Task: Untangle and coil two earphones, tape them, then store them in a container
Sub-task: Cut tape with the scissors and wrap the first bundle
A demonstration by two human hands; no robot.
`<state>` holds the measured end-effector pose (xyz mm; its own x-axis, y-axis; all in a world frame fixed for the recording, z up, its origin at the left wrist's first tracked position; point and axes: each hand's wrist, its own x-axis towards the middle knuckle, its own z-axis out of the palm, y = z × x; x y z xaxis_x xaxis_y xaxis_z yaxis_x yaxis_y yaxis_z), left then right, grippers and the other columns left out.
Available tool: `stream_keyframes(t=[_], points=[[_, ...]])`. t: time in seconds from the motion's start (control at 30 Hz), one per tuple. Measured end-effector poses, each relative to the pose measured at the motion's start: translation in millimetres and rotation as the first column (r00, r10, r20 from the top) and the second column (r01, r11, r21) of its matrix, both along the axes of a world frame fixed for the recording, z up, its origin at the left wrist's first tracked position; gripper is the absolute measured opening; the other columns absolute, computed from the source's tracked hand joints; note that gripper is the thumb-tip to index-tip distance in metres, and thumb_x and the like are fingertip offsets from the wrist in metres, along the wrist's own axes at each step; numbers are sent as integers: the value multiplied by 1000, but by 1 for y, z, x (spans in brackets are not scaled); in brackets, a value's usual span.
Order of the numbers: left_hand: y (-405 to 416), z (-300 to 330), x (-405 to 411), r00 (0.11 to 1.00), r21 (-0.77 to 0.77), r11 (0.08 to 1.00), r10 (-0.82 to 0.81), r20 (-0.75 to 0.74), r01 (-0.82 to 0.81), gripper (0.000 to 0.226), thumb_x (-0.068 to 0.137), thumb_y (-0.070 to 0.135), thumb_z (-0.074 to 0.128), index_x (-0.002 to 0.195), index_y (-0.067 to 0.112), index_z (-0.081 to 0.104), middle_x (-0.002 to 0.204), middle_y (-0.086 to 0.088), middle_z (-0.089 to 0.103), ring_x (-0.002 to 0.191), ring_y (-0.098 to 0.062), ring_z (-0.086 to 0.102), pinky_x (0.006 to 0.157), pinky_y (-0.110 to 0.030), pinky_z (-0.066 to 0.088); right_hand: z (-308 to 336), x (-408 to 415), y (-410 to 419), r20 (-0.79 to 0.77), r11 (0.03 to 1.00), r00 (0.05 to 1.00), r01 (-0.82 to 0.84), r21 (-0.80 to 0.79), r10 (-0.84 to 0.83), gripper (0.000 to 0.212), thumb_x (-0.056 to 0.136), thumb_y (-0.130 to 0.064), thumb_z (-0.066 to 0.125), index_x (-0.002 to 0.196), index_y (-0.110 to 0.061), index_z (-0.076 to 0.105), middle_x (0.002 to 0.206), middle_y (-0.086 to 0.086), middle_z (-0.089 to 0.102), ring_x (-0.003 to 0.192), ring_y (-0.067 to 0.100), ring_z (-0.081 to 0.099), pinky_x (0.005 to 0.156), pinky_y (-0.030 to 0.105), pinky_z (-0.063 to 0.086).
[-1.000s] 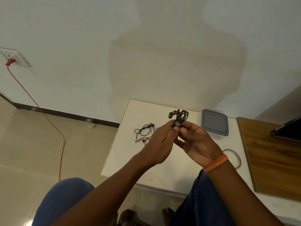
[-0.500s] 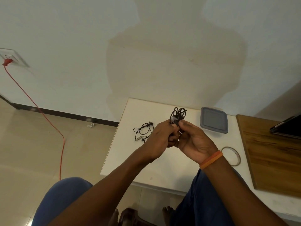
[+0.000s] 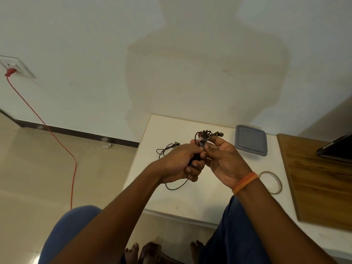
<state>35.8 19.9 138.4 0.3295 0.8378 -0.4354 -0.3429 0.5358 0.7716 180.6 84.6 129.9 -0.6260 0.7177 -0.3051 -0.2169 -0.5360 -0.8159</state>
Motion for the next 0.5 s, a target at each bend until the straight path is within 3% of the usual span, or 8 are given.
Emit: stream_keyframes(t=[0.07, 0.17, 0.27, 0.37, 0.5], points=[[1, -2, -3, 999, -41, 999, -10, -47, 8, 31, 102, 27, 32, 82, 15, 53, 62, 2, 37, 50, -10, 26, 51, -23, 28, -2, -3, -1, 47, 998, 997, 56, 15, -57, 27, 91, 2, 54, 117, -1, 61, 106, 17, 71, 58, 12, 55, 62, 23, 54], [1, -2, -5, 1000, -79, 997, 21, 6, -20, 32, 104, 27, 34, 88, 12, 57, 63, 3, 42, 49, -9, 32, 50, -21, 34, -1, -8, -4, 39, 995, 994, 103, -1, -103, 26, 89, 1, 57, 115, 0, 60, 96, 13, 74, 51, 7, 53, 58, 22, 53], [2, -1, -12, 996, -100, 995, 21, 89, -12, 31, 105, 26, 36, 89, 12, 60, 64, 4, 40, 48, -6, 32, 50, -20, 34, 2, -8, -2, 18, 999, 999, 41, -24, -41, 33, 81, -9, 63, 114, -5, 62, 108, 15, 72, 54, 6, 54, 68, 25, 55], [0, 1, -24, 970, -102, 989, -82, 228, 107, 24, 101, 26, 42, 91, 13, 59, 62, 6, 41, 47, -3, 35, 52, -19, 33, 6, -5, -2, -40, 995, 995, -96, -3, 96, 39, 86, -10, 60, 125, -6, 56, 121, 19, 66, 69, 6, 64, 81, 25, 52], [-3, 5, -28, 862, -40, 963, -221, 456, 267, 15, 97, 28, 47, 92, 16, 55, 62, 9, 39, 51, -4, 27, 56, -19, 33, 12, -4, -2, -178, 974, 958, -228, -7, 223, 54, 86, -13, 64, 137, -7, 49, 127, 17, 63, 104, 16, 66, 97, 26, 48]])
